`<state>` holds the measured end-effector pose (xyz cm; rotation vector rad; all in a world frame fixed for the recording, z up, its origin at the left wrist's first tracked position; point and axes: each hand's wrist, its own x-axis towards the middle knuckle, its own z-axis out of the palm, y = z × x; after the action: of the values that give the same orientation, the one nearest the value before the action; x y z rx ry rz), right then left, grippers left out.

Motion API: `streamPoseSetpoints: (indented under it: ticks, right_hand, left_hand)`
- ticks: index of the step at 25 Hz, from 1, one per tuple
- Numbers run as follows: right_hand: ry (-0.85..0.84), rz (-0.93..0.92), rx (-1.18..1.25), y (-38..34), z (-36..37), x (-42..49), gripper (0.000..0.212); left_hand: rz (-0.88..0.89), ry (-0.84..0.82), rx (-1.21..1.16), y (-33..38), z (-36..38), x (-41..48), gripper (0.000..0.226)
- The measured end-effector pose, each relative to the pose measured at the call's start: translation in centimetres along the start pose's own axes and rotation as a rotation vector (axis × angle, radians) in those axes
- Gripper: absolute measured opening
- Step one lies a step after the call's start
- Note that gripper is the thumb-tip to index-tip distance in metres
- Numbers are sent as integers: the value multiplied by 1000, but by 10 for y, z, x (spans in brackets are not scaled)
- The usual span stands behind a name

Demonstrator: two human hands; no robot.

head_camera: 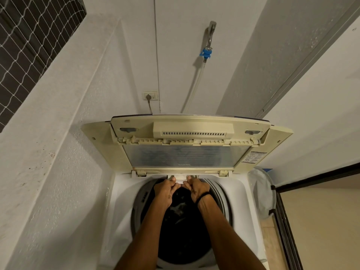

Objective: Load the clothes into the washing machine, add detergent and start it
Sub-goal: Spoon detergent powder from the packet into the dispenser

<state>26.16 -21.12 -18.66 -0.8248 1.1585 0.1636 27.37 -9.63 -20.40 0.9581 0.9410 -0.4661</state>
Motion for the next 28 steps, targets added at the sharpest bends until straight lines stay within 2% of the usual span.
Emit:
streamPoseSetpoints:
  ticks: [3,6,11,18,21,28]
  right_hand:
    - [4,9,-1,1,0,2,5]
    - [5,16,-1,4,-1,5,9]
    - [13,15,-12,6,-1,14,16]
    - [-80,-17,16,12,-13,22,27]
    - [-82,-17,38,14,-16,22,42]
    - [-76,-66,47,13,-17,16,55]
  left_hand:
    - [-15,21,30,0,4,-1,30]
    - [-2,39,45,0,6,-1,22]
    - [23,65,54,-2,8,1,28]
    - [18,50,92,-4,9,5,21]
    - [5,36,105,-7,7,14,28]
    - [5,-60,107,0,-2,4,38]
